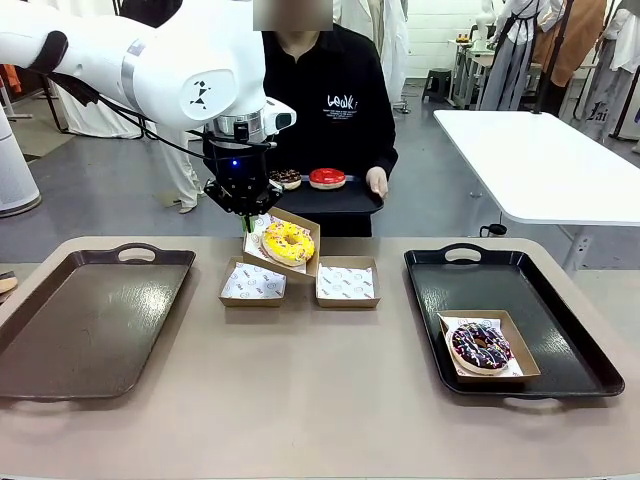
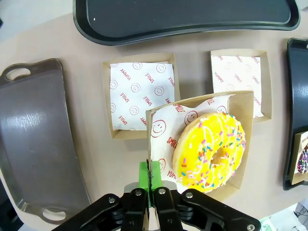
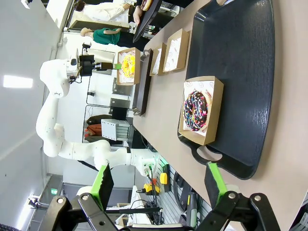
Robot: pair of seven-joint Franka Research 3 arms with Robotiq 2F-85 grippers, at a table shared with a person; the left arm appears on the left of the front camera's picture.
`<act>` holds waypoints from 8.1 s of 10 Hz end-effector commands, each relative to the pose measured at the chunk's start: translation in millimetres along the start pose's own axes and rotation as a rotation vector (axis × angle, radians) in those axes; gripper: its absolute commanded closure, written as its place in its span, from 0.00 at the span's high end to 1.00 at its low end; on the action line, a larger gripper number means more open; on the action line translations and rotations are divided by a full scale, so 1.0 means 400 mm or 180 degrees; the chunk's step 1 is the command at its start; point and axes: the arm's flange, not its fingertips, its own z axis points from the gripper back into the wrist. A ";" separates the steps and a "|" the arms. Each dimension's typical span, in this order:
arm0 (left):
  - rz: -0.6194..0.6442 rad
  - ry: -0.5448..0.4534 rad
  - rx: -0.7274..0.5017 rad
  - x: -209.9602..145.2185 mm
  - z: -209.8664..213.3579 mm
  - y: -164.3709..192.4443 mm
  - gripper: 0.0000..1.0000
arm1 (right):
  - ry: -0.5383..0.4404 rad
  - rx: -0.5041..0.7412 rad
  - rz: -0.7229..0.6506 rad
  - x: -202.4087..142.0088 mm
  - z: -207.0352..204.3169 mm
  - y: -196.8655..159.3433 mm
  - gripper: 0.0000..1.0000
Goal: Individually package the donuts and arrange them on the tray.
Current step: Place the picked Paper togo box on the Handle tray while simultaneously picking up another Paper togo box from the table with the other hand.
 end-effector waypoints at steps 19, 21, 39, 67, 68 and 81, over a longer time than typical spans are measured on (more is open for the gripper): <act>0.0599 0.0817 -0.0239 -0.346 0.011 0.585 0.01 | 0.0562 -0.2327 0.0215 0.398 -0.777 0.374 1.00; 0.0704 0.0860 -0.0250 -0.342 0.019 0.568 0.01 | 0.0562 -0.2327 0.0215 0.398 -0.777 0.374 1.00; 0.0186 0.0651 -0.0202 -0.340 -0.082 0.764 0.01 | 0.1017 -0.3468 -0.0059 0.557 -1.298 0.432 1.00; 0.0362 0.0732 -0.0178 -0.329 -0.195 0.743 0.01 | 0.0725 -0.3689 0.0265 0.376 -1.381 0.200 1.00; 0.0307 0.0703 -0.0148 -0.328 -0.206 0.732 0.01 | 0.0723 -0.3676 0.0278 0.374 -1.378 0.196 1.00; 0.0264 0.0612 0.0081 -0.343 -0.278 0.693 0.01 | 0.0768 -0.3662 0.0229 0.383 -1.368 0.179 1.00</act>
